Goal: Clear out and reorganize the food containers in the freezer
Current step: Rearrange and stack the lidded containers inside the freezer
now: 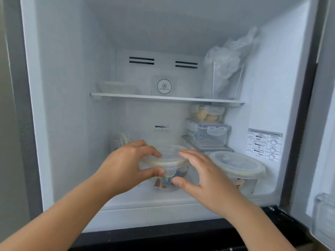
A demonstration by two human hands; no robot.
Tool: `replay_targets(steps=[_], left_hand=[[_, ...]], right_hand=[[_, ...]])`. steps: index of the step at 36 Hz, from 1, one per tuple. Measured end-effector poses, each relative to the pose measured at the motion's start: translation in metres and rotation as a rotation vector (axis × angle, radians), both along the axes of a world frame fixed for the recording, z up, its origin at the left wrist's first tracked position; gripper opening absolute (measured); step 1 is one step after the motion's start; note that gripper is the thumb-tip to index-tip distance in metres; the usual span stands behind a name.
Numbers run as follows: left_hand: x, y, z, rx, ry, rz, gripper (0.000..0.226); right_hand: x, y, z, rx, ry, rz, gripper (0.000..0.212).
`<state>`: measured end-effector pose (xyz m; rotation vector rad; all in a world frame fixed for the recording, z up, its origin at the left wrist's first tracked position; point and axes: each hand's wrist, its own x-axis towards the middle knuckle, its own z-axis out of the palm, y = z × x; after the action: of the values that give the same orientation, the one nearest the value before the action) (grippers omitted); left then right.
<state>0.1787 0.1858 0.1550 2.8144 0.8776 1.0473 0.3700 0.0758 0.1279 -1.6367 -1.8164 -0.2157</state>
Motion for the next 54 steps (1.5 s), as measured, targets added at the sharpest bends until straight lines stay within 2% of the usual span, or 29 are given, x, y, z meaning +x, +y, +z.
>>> replay_targets(steps=[7,13,20,26,37,42,48,54], left_hand=[[0.017,0.02,0.003,-0.041,0.05,0.063,0.045],[0.041,0.052,0.009,-0.083,0.102,0.143,0.043],[0.069,0.079,0.013,-0.09,0.138,0.19,0.044],[0.083,0.094,0.014,-0.086,0.132,0.221,0.047],[0.088,0.097,0.013,-0.047,0.093,0.254,0.044],[0.086,0.093,0.013,-0.026,0.131,0.26,0.046],[0.079,0.085,0.013,-0.09,0.198,0.241,0.056],[0.07,0.065,0.007,-0.119,0.187,0.117,0.07]], right_hand=[[0.019,-0.013,0.008,0.05,-0.17,-0.188,0.06],[0.039,-0.028,0.013,0.046,-0.129,-0.419,0.055],[0.05,-0.033,0.003,-0.123,-0.111,-0.595,0.064],[0.05,-0.035,0.002,-0.123,-0.032,-0.602,0.064],[0.051,-0.034,-0.003,-0.058,-0.098,-0.638,0.058],[0.053,-0.038,-0.005,-0.01,-0.002,-0.571,0.058],[0.051,-0.043,-0.012,-0.047,0.063,-0.635,0.064],[0.052,-0.045,-0.015,0.044,0.187,-0.544,0.062]])
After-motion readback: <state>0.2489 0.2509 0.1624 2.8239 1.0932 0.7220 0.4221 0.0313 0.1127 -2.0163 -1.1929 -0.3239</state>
